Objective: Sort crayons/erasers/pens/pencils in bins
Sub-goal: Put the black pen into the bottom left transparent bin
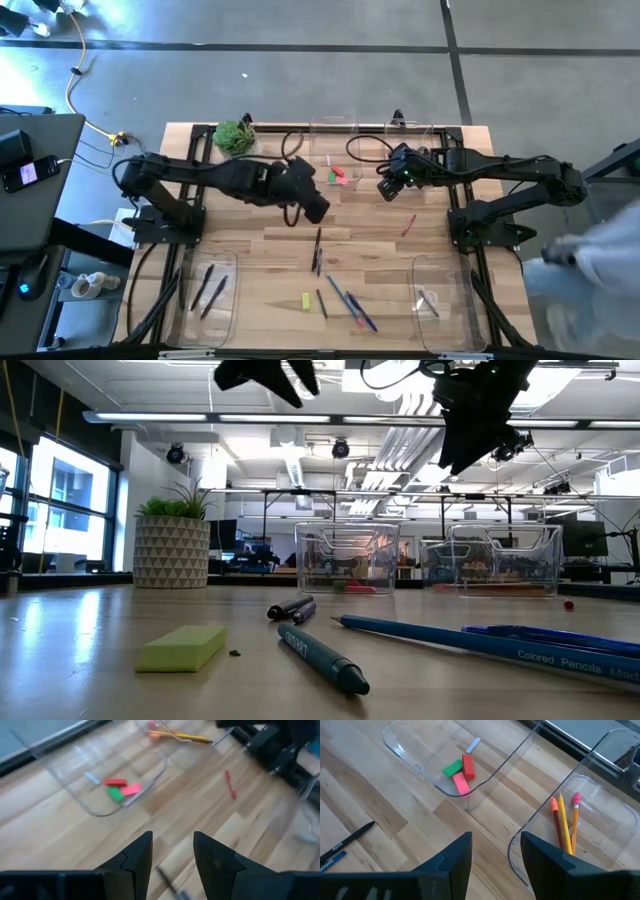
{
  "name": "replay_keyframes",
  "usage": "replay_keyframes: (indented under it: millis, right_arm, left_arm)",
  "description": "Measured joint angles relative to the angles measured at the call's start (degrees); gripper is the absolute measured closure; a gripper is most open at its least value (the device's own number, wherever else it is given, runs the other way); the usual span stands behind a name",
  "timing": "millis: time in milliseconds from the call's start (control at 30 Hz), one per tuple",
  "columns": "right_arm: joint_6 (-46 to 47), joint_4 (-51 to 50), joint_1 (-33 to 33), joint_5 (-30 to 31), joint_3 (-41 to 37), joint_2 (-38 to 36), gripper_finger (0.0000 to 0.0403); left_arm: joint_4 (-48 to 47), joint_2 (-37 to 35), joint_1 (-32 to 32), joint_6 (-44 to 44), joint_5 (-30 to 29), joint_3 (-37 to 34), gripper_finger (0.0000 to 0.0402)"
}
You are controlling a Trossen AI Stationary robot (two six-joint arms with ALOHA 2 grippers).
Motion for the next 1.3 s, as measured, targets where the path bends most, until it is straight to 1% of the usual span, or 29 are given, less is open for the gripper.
replay_keyframes:
  millis: [67,233,367,633,900,1000,1300]
  right_arm:
    - [0.00,0.16,0.00,0.00,0.00,0.00,0.0242]
    - [-0.53,0.67,0.00,0.04,-0.02,0.08,0.0242]
    - [-0.74,0.35,0.00,-1.12,-0.02,0.09,0.0242]
    - [-3.66,-0.15,0.00,-1.25,-0.02,0.11,0.0242]
    - [-4.39,-0.17,0.00,-1.25,-0.02,0.10,0.0242]
    - [-5.81,-0.17,0.00,-1.25,-0.02,0.09,0.0242]
    - [-5.84,-0.11,0.00,-1.25,-0.02,0.11,0.0242]
  left_arm:
    - [-2.47,1.73,-0.60,-1.55,0.27,-0.21,0.0271]
    - [-2.60,7.03,-2.15,-7.90,1.71,-0.17,0.0271]
    - [-3.10,11.31,-3.07,-13.34,3.82,-0.17,0.0271]
    - [-3.64,18.24,-4.19,-21.64,8.90,-0.20,0.0271]
    - [-2.72,22.39,-5.20,-25.76,9.33,-0.17,0.0271]
    - [-2.20,23.39,-5.28,-26.26,9.39,-0.19,0.0271]
    - [-1.15,26.91,-5.26,-26.94,10.70,-0.18,0.0271]
